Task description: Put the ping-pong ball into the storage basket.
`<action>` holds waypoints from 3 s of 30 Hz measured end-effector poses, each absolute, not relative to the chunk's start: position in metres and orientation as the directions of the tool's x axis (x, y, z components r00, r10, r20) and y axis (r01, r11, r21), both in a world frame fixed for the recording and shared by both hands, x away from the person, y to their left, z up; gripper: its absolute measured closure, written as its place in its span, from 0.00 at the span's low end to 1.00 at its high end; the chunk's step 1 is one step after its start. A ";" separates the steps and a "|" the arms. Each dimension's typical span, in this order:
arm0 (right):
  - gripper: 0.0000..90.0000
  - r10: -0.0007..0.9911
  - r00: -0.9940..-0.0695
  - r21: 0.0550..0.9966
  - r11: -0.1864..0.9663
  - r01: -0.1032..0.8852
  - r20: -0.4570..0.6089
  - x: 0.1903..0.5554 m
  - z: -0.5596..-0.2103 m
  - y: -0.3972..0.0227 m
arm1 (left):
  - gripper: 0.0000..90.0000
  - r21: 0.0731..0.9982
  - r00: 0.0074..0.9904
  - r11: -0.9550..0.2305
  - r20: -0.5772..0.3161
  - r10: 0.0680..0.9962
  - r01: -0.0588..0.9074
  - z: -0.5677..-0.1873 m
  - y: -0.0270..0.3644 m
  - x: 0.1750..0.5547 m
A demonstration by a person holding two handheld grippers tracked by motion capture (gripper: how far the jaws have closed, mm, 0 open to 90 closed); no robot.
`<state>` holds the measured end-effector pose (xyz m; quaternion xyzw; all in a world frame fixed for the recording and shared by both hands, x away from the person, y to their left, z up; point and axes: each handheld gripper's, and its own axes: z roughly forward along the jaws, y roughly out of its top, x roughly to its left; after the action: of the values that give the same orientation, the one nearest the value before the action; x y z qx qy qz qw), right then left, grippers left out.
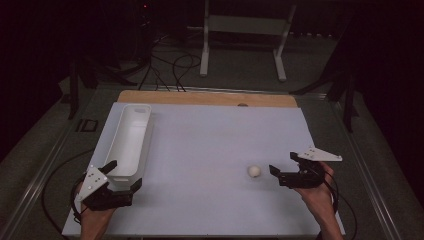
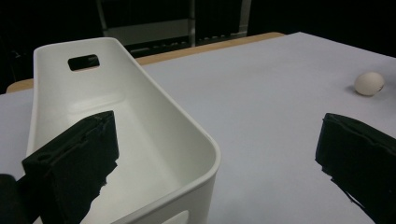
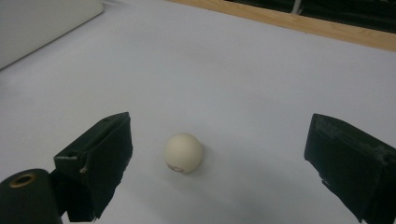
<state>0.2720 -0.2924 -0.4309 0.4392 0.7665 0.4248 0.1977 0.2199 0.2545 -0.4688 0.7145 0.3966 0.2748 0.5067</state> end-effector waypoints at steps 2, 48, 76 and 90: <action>0.08 0.840 -0.538 0.820 0.257 0.511 0.071 0.274 -0.431 -0.292 | 0.00 0.942 0.534 -0.172 -0.009 0.845 0.289 -0.469 0.254 0.220; 0.08 0.798 -0.602 0.710 0.401 0.579 0.041 0.303 -0.438 -0.273 | 0.00 0.936 0.552 -0.167 -0.034 0.833 0.309 -0.480 0.262 0.225; 0.08 0.769 -0.639 0.650 0.478 0.591 0.016 0.318 -0.439 -0.257 | 0.00 0.924 0.570 -0.183 -0.043 0.821 0.334 -0.490 0.259 0.232; 0.08 0.749 -0.662 0.615 0.510 0.601 0.025 0.325 -0.435 -0.253 | 0.00 0.924 0.569 -0.193 -0.032 0.822 0.331 -0.491 0.257 0.233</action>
<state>0.3254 -0.2532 -0.4352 0.3925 0.8601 0.3016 0.1231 0.2326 0.2575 -0.4906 0.7319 0.3938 0.2462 0.4986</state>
